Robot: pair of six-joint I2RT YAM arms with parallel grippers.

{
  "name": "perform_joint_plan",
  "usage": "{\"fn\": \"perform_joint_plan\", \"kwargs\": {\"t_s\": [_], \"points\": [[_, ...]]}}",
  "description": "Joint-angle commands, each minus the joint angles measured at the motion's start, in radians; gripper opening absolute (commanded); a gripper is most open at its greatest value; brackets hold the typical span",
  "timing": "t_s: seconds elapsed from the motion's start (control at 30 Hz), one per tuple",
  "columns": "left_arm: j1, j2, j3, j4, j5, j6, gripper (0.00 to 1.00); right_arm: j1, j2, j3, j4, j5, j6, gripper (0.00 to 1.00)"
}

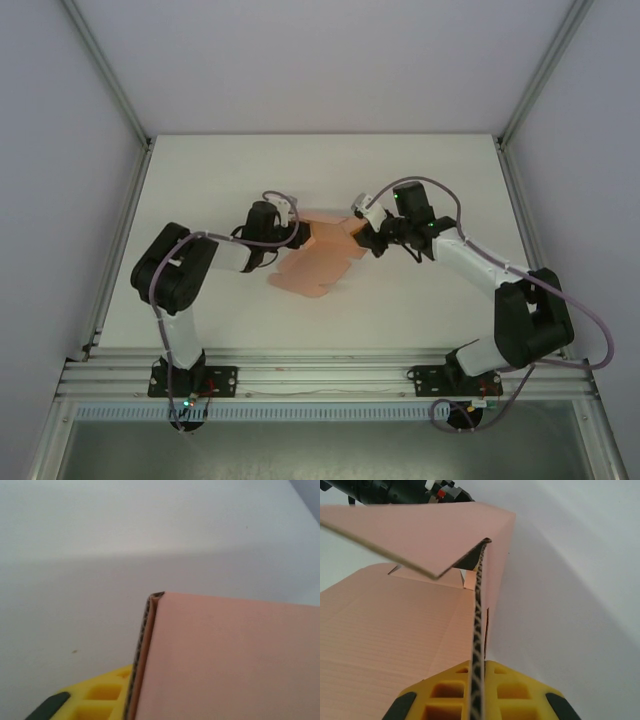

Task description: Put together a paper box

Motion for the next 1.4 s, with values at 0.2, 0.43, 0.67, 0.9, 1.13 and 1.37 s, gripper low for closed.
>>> {"fn": "perform_joint_plan", "kwargs": {"t_s": [0.2, 0.43, 0.67, 0.9, 1.13, 1.37], "points": [[-0.097, 0.004, 0.13, -0.335, -0.566, -0.049, 0.0, 0.003, 0.019, -0.027, -0.171, 0.047, -0.009, 0.0], [-0.16, 0.058, 0.214, -0.64, -0.92, -0.177, 0.0, 0.003, -0.019, -0.058, -0.13, 0.073, 0.03, 0.0], [-0.176, 0.008, 0.147, -0.458, -0.729, -0.029, 0.0, 0.004, -0.013, -0.053, -0.117, 0.092, 0.039, 0.0], [-0.175, -0.087, 0.091, -0.356, -0.553, 0.012, 0.34, 0.003, 0.0, -0.053, -0.097, 0.118, 0.058, 0.0], [-0.169, -0.199, 0.001, -0.247, -0.404, 0.012, 0.47, 0.004, 0.002, -0.049, -0.083, 0.121, 0.068, 0.0], [-0.123, -0.19, -0.05, -0.186, -0.339, -0.037, 0.5, 0.003, -0.004, -0.053, -0.082, 0.135, 0.071, 0.0]]}}
